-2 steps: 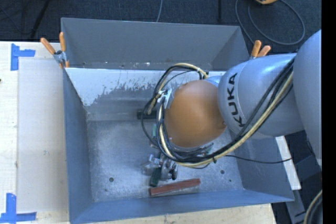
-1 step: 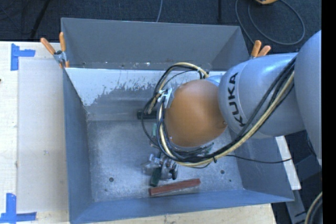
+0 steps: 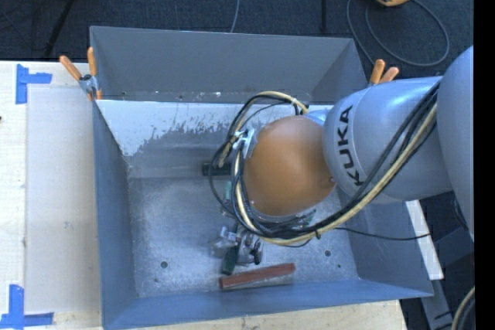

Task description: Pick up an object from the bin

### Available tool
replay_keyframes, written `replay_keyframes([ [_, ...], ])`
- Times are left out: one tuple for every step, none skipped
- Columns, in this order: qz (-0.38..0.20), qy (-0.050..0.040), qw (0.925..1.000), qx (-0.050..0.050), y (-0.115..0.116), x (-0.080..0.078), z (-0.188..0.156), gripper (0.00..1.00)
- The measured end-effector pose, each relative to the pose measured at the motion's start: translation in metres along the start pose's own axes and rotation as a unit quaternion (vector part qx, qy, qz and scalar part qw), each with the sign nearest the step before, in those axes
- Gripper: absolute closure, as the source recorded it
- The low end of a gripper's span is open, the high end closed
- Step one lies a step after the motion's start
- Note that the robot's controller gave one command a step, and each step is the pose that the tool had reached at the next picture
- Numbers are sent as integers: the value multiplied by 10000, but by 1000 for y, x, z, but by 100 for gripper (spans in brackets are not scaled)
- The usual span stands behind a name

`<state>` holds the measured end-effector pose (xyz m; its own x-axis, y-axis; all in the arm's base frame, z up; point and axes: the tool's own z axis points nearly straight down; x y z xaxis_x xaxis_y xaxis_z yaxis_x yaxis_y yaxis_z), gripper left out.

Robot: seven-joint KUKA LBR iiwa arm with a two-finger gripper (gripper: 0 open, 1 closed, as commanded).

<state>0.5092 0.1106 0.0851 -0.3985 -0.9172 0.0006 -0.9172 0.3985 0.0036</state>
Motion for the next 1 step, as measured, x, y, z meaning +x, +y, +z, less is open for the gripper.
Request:
replay_keyframes([
  [-2, 22, 10000, -36, 2, 1, -20, 100],
])
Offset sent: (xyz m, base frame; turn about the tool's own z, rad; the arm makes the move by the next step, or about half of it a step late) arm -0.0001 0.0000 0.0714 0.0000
